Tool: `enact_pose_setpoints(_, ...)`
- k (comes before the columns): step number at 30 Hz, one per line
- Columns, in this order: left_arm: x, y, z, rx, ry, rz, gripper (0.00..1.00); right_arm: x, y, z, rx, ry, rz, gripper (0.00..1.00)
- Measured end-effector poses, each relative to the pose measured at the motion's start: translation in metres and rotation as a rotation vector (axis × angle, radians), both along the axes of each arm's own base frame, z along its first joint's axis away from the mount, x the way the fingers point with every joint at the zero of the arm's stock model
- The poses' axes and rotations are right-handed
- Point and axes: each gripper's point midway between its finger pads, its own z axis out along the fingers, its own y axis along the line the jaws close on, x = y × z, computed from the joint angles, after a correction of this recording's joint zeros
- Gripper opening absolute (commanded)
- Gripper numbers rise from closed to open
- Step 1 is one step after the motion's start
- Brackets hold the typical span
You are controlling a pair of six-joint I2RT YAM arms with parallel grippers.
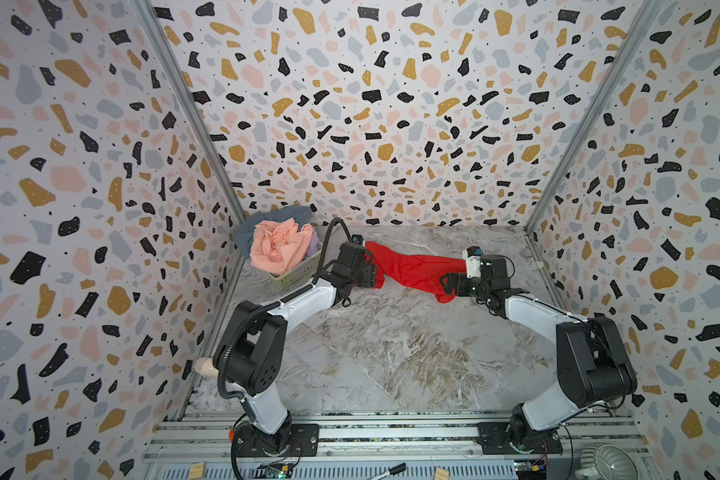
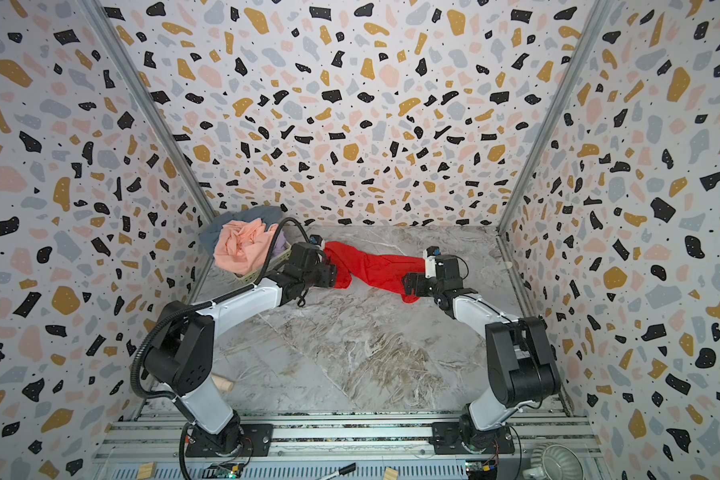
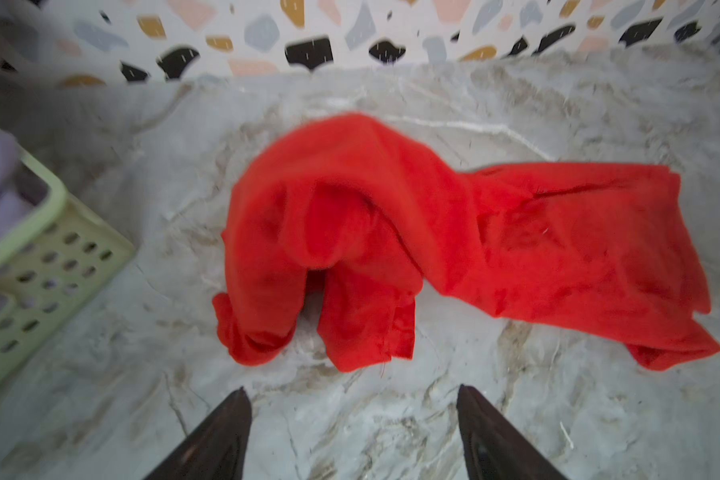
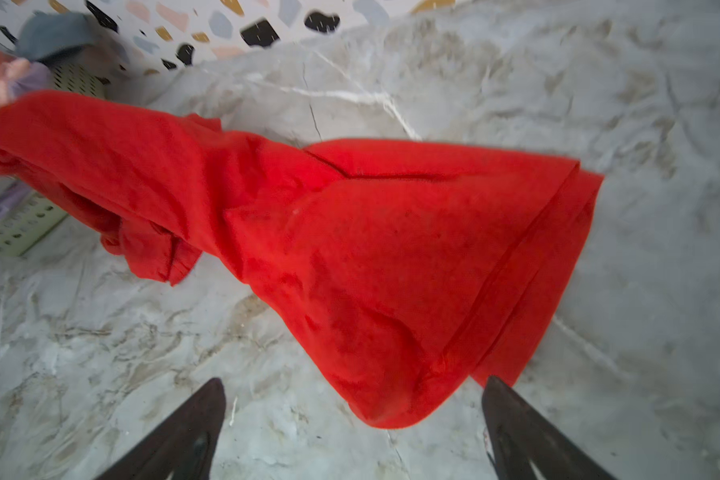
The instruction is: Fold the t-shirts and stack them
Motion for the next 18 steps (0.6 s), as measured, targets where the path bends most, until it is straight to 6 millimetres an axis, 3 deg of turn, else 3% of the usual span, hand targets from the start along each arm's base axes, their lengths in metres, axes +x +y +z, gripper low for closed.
enact_pose_setpoints(7,0.01,-0.013,-0.06,0.002,0.096,-0.016,0.75,-0.013,0.021,-0.045,-0.028,0.096,0.019,0.9)
enact_pose_setpoints(10,0.017,-0.018,-0.081,-0.003,0.116,-0.006,0.72,-0.01,0.028,-0.067,-0.052,0.13,0.011,0.81)
enact_pose_setpoints(12,0.019,-0.018,-0.092,-0.008,0.125,0.008,0.66,0.001,0.035,-0.065,-0.052,0.118,0.0,0.64)
enact_pose_setpoints(14,0.024,-0.019,-0.094,-0.019,0.107,0.023,0.49,0.008,0.036,-0.068,-0.065,0.108,-0.019,0.43)
enact_pose_setpoints(15,0.027,-0.02,-0.093,-0.029,0.095,0.028,0.32,0.01,0.034,-0.07,-0.069,0.109,-0.037,0.28)
enact_pose_setpoints(16,0.029,-0.02,-0.092,-0.035,0.084,0.034,0.16,0.01,0.031,-0.072,-0.08,0.111,-0.056,0.19)
enact_pose_setpoints(18,0.034,-0.021,-0.089,-0.049,0.061,0.041,0.01,0.011,0.027,-0.073,-0.091,0.112,-0.077,0.05)
